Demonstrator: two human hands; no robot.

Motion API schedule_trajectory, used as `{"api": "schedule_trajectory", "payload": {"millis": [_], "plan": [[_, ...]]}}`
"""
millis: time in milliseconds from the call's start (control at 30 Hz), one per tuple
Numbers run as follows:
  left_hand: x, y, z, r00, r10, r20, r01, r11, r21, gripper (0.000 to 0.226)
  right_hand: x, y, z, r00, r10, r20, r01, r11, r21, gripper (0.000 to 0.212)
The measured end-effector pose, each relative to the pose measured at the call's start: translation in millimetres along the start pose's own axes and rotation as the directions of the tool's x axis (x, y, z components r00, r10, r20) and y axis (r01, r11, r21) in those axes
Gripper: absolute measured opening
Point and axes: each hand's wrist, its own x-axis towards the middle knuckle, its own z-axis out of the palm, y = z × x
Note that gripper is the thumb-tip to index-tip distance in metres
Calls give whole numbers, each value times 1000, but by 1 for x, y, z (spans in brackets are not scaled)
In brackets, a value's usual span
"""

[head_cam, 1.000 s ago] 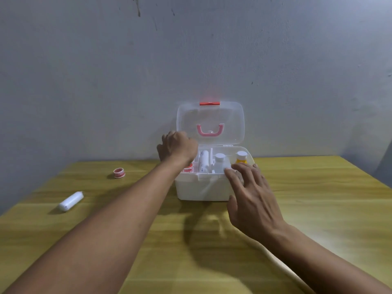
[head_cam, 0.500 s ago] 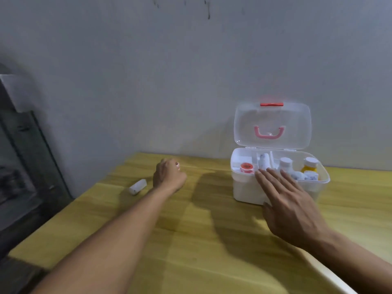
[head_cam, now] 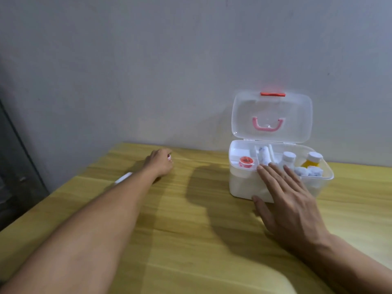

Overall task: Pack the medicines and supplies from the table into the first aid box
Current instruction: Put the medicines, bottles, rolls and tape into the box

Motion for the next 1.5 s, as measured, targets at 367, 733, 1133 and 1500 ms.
{"api": "schedule_trajectory", "payload": {"millis": [367,733,1133,1500], "plan": [[-28,-9,-50,991,-98,-87,102,994,37,23,-4,0,8,996,2,-94,-1,1000,10,58],[-70,-42,-71,972,-198,130,189,979,79,18,-1,1,-2,1000,-26,10,26,1000,11,62],[-61,114,-62,975,222,-2,-218,956,-199,26,-1,0,-10,994,-8,106,8,1000,0,70],[-51,212,0,936,308,172,-256,929,-269,33,0,1,-11,997,-4,71,1,999,48,71]]}}
